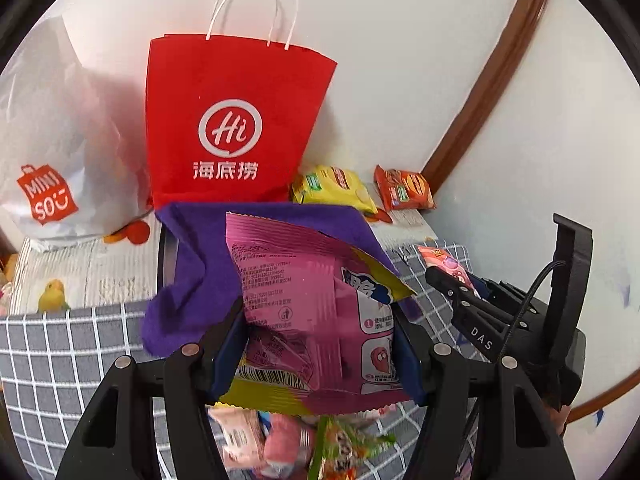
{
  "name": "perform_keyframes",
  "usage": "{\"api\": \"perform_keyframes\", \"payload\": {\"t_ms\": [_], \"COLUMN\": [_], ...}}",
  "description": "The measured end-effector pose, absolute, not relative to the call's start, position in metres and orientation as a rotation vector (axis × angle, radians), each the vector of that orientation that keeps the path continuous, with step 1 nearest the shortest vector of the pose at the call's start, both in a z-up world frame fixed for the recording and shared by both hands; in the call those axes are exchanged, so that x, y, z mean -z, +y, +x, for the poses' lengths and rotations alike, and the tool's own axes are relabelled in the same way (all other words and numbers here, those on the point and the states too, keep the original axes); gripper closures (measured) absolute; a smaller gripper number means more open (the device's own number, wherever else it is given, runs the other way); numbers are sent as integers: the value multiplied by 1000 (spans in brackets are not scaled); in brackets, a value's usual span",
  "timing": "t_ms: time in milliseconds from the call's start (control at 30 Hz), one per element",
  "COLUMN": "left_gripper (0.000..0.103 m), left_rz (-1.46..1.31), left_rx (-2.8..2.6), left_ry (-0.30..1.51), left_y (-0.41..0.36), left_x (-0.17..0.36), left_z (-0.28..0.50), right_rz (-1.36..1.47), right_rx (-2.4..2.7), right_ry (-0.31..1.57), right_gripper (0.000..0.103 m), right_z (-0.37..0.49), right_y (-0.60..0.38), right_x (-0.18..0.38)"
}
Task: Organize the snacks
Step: 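Lift and carry both held snacks over the purple towel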
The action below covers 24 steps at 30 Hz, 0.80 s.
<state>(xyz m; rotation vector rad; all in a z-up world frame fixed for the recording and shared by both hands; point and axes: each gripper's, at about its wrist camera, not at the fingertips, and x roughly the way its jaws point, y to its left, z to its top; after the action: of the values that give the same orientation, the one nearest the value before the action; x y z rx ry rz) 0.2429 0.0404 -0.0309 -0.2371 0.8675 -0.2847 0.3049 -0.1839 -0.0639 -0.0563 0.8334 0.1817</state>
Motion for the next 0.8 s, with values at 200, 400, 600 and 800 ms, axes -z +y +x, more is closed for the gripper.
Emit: {"api": "perform_keyframes", "payload": {"t_ms": [200, 400, 600, 800], "left_gripper": [40, 40, 40, 40], "left_rz": [-239, -212, -224, -238], "left_rx": [283, 288, 273, 245], "left_ry": [856, 840, 837, 848], "left_y": [40, 38, 46, 57], "left_x": [27, 20, 23, 38], "left_z": [269, 303, 334, 359], "right_rz": [-37, -28, -29, -36], "right_rx": [-197, -200, -201, -212], "right_ry": [840, 842, 824, 824], "right_gripper": [78, 78, 78, 78], "right_z": [335, 371, 406, 433], "right_y": [-181, -180, -173, -166], "right_x": [67, 65, 62, 71]}}
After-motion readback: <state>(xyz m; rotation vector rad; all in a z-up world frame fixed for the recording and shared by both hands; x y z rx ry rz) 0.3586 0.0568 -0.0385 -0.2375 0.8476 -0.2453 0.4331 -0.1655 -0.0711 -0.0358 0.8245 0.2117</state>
